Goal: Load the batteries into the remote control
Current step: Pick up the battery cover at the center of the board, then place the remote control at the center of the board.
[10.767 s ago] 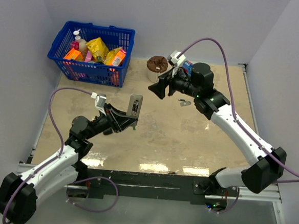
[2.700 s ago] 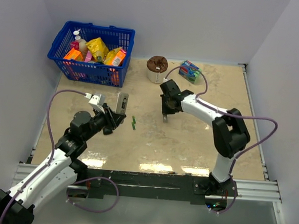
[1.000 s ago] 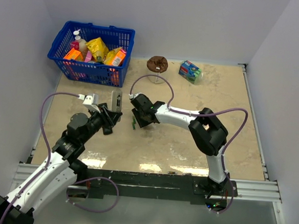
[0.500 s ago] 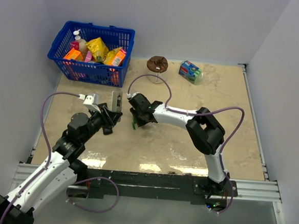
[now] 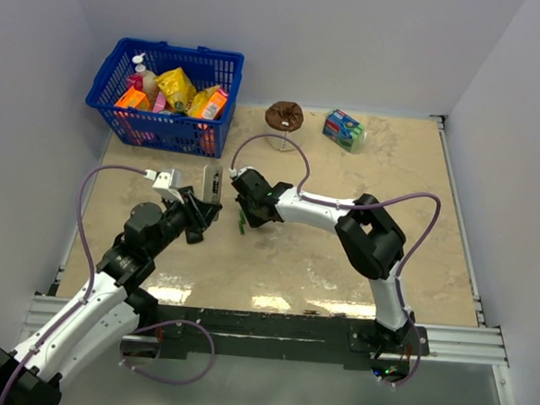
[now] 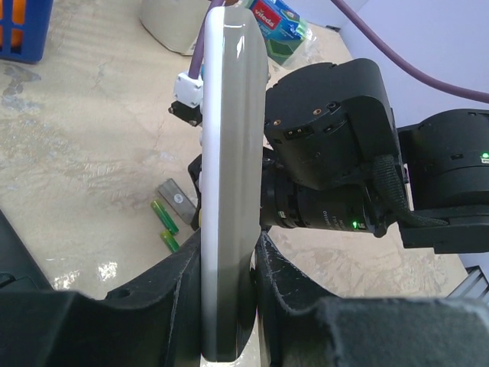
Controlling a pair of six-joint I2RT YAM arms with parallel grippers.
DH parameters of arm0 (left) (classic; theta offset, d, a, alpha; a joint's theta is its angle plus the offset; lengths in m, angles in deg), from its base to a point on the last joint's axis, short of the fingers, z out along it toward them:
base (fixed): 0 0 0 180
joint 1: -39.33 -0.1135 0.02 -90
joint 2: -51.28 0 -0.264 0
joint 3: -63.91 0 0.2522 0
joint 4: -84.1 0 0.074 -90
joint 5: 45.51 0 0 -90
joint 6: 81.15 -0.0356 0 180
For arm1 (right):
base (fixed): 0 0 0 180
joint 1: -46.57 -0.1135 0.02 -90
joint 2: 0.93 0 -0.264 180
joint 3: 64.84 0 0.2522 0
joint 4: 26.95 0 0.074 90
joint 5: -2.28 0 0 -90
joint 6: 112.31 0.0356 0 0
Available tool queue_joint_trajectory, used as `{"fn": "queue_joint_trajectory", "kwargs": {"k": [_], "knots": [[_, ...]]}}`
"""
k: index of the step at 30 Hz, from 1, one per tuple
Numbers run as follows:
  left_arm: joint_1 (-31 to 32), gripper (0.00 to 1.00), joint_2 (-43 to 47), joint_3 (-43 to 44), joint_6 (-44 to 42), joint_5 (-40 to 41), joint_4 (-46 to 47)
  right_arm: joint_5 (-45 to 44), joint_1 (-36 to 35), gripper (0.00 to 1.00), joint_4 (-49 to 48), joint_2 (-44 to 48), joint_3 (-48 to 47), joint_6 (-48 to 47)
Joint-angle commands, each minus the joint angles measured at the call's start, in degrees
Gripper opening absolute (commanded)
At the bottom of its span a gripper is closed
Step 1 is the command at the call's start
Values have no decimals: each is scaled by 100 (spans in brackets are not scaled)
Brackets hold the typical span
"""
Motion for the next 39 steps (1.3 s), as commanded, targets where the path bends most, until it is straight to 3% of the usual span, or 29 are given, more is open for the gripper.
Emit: {"fn": "queue_joint_trajectory", "kwargs": {"k": [1, 9, 14, 20, 27, 33, 39], "knots": [[17, 0, -19, 251, -185, -121, 343, -253, 59, 4, 382, 388, 167, -69], [17, 0, -309, 50, -326, -858, 887, 316, 436, 0, 646, 1425, 1045, -263], [26, 0, -976, -74, -256, -1807, 1415, 625, 832, 0, 664, 2241, 1520, -236], [96, 0, -1653, -162, -185, -2283, 1846, 889, 1088, 0, 682, 2980, 1925, -219], [263, 0, -1979, -320, -88, -2178, 2207, 1363, 1114, 0, 804, 3211, 2154, -149], [264, 0, -1856, -565, -106, -1941, 2347, 2752, 1132, 0, 113, 3490, 2716, 334], [570, 0, -2284, -646, -105, -1756, 2480, 2491, 1202, 0, 84, 3605, 2953, 501]]}}
